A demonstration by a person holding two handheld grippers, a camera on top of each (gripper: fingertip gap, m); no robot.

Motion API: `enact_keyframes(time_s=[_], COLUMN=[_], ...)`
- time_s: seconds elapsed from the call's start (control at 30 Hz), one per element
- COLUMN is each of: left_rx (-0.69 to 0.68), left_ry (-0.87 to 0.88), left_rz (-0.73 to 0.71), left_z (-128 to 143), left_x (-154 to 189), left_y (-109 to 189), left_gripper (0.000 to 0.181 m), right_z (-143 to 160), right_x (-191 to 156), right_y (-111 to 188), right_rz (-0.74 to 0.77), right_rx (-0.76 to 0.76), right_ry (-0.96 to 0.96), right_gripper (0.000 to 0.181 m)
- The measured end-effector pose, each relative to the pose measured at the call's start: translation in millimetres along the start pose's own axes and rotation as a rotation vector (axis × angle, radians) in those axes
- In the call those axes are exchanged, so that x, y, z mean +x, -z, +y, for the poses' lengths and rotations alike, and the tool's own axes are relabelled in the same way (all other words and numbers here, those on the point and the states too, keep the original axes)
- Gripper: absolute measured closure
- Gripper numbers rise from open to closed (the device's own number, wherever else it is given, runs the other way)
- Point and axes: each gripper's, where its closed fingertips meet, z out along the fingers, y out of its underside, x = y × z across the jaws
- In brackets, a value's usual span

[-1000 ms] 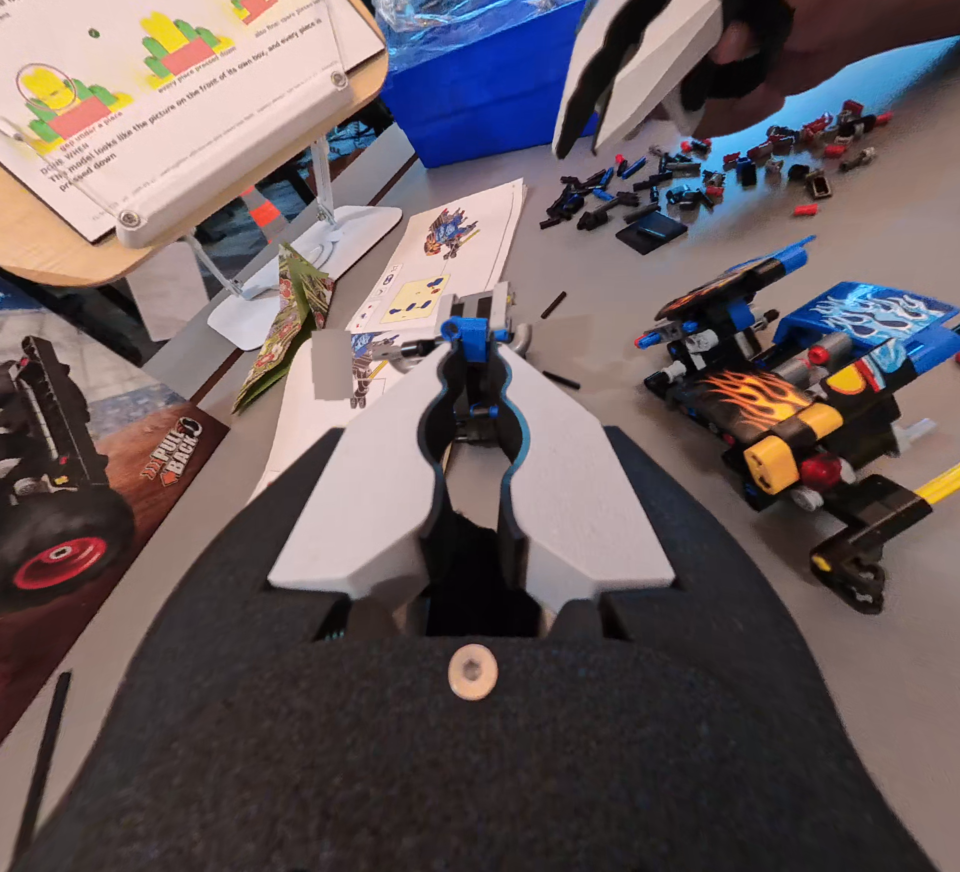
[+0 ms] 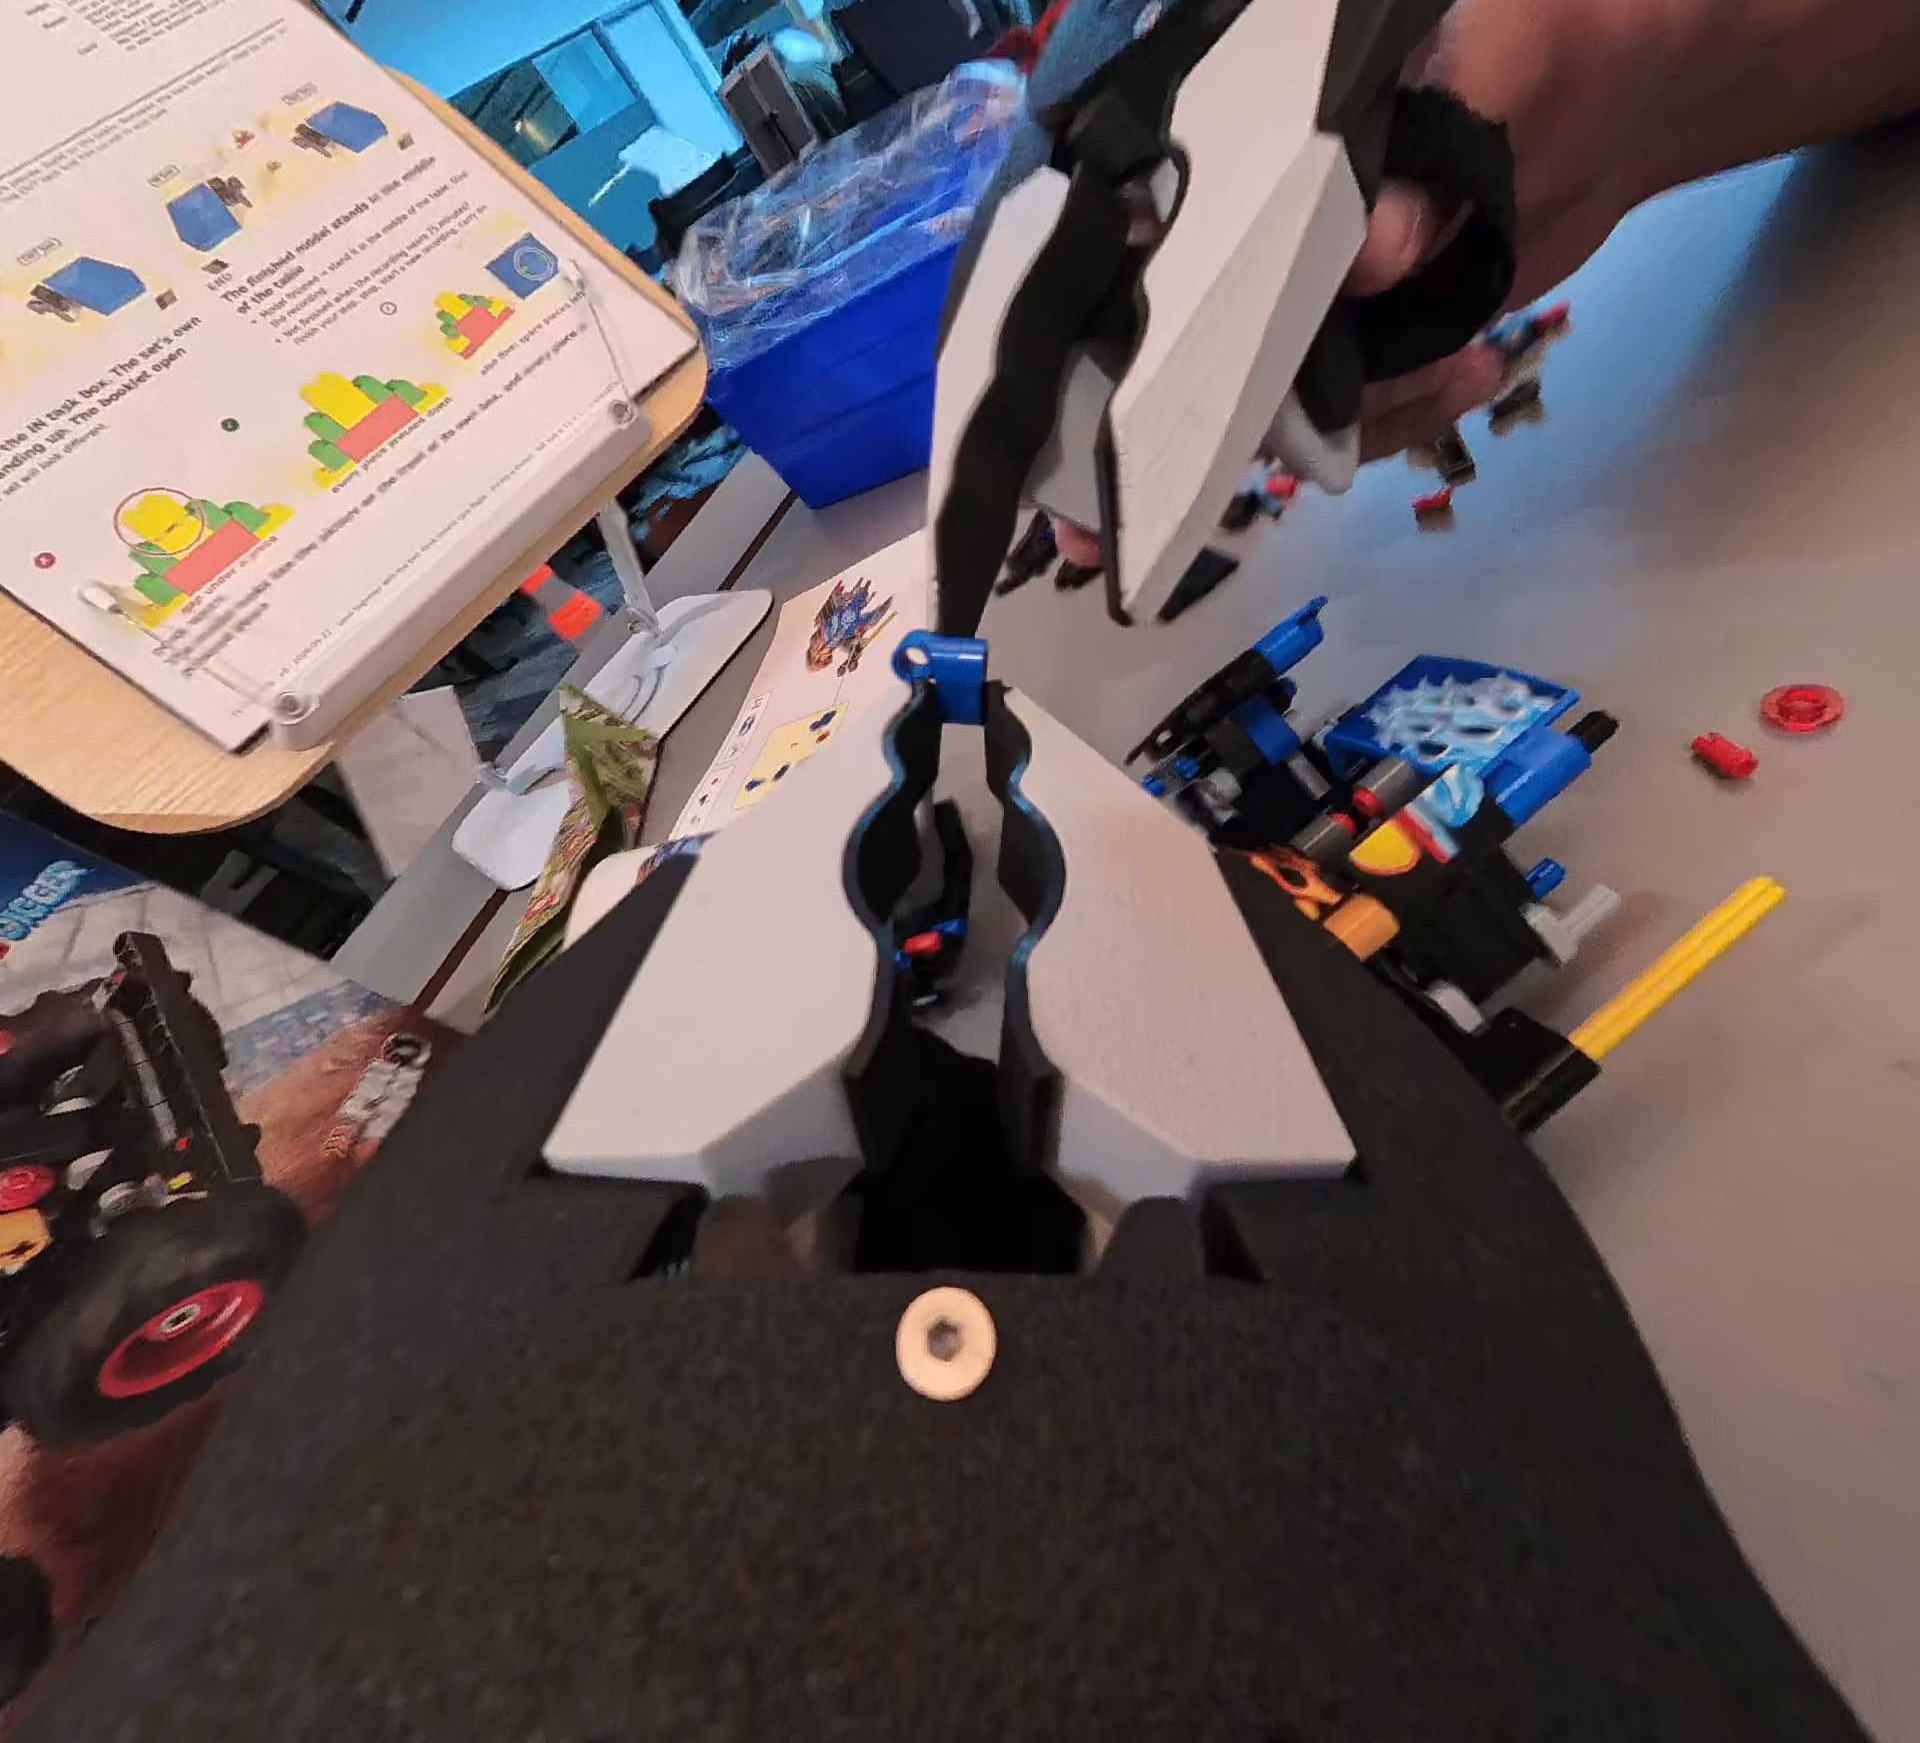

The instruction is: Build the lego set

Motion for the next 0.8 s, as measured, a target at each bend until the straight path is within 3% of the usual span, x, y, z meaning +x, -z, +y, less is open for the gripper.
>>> enact_keyframes(time_s=[0.13, 0.2, 0.27, 0.37, 0.5, 0.57, 0.8], left_rx=[0.210, 0.333, 0.419, 0.531, 0.550, 0.519, 0.406], left_ry=[0.203, 0.290, 0.313, 0.237, 0.209, 0.185, 0.093], left_rz=[0.111, 0.145, 0.173, 0.178, 0.198, 0.189, 0.116], left_z=[-34, -54, -68, -83, -91, -89, -73], left_x=[3, -1, 0, 10, 23, 27, 26], left_y=[14, 24, 31, 36, 33, 27, 15], left_gripper=[0.175, 0.176, 0.175, 0.176, 0.175, 0.175, 0.175], right_z=[-12, -19, -29, -34, -37, -40, -31], right_x=[3, -7, -24, -38, -52, -56, -44], right_y=[14, 20, 25, 25, 25, 27, 24], right_rz=[-0.152, -0.342, -0.572, -0.738, -0.809, -0.823, -0.716], right_rx=[0.086, 0.116, 0.133, 0.147, 0.173, 0.192, 0.198], right_ry=[-0.217, -0.414, -0.595, -0.742, -0.771, -0.769, -0.762], right_gripper=[0.150, 0.145, 0.138, 0.134, 0.141, 0.153, 0.163])
